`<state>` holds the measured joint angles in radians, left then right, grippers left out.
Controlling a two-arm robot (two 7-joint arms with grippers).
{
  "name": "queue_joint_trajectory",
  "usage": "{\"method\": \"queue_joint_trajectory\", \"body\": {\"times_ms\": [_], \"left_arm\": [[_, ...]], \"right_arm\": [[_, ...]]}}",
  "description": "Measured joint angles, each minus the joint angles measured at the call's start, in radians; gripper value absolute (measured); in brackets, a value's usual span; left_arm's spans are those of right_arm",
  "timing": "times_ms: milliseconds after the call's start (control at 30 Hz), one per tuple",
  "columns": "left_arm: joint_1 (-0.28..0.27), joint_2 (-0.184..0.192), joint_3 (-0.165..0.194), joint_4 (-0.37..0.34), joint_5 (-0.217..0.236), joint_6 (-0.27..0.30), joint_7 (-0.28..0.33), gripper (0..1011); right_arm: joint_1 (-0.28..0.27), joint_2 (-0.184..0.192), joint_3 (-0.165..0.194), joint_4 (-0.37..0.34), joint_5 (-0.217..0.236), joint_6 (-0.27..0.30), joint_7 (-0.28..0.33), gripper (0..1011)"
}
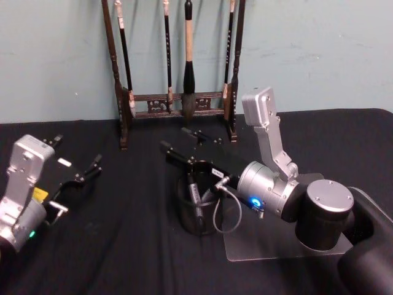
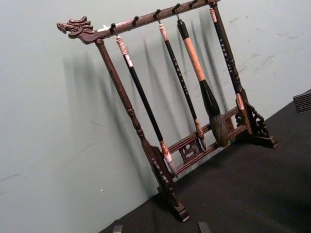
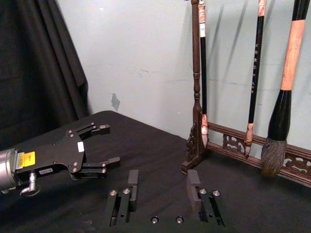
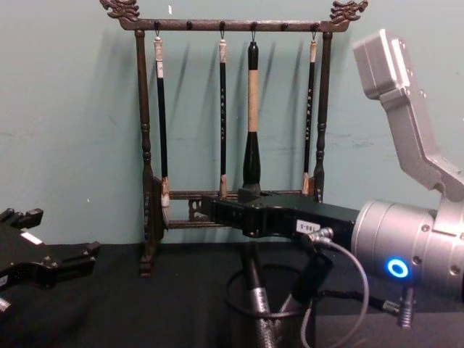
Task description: Pick up the water-based marker from the table and place it into the pen holder.
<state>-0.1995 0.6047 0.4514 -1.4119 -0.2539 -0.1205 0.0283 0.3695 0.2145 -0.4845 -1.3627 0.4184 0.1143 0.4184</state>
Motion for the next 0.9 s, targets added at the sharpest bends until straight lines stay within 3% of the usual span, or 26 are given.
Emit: {"method": "queue_joint_trajectory", "body": {"times_ms": [200,467,700,900], "left_arm": [[0.000,0.000,0.000,0.000,0.000,0.000,0.000,1001],[0.000,0.000,0.000,0.000,0.000,0.000,0.000,1001],[0.000,0.000,0.000,0.000,0.000,0.000,0.000,1001],[0.000,0.000,0.000,0.000,0.000,0.000,0.000,1001]], "right_arm": [[0.000,0.000,0.000,0.000,0.000,0.000,0.000,816],[0.000,0.000,0.000,0.000,0.000,0.000,0.000,1003],[0.000,0.000,0.000,0.000,-0.001,0.000,-0.003,1002],[-0.017,0.002,0.011,-0.040,-0.038,-0.020,-0.074,1002]]}}
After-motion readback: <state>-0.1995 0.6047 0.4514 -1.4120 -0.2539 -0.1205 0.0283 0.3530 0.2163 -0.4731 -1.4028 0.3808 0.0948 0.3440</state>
